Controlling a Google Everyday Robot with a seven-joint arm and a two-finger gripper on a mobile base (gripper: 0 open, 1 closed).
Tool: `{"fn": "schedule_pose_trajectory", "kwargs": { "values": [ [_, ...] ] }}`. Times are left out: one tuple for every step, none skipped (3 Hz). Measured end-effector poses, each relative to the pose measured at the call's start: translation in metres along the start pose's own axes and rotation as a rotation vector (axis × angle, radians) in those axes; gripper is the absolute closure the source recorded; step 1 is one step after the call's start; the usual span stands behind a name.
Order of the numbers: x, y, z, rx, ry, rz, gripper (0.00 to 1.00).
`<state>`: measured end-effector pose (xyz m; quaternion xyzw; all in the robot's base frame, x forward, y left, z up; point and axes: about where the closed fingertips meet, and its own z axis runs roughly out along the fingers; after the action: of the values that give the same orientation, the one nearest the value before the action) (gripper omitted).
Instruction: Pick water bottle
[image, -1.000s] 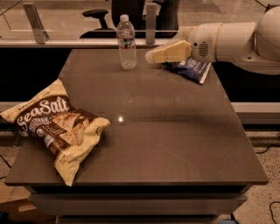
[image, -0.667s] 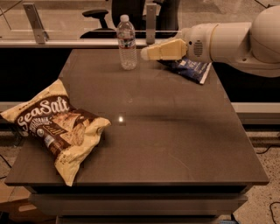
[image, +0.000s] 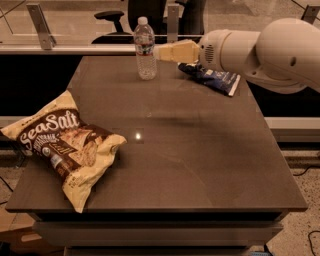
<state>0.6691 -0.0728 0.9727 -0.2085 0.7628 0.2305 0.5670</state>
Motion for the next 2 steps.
{"fn": "schedule_pose_trajectory", "kwargs": {
  "values": [
    [0.003,-0.007,0.025,0.024,0.004,0.001,0.00],
    [0.012,-0.013,0.054,0.014,0.008,-0.007,0.00]
  ]
}}
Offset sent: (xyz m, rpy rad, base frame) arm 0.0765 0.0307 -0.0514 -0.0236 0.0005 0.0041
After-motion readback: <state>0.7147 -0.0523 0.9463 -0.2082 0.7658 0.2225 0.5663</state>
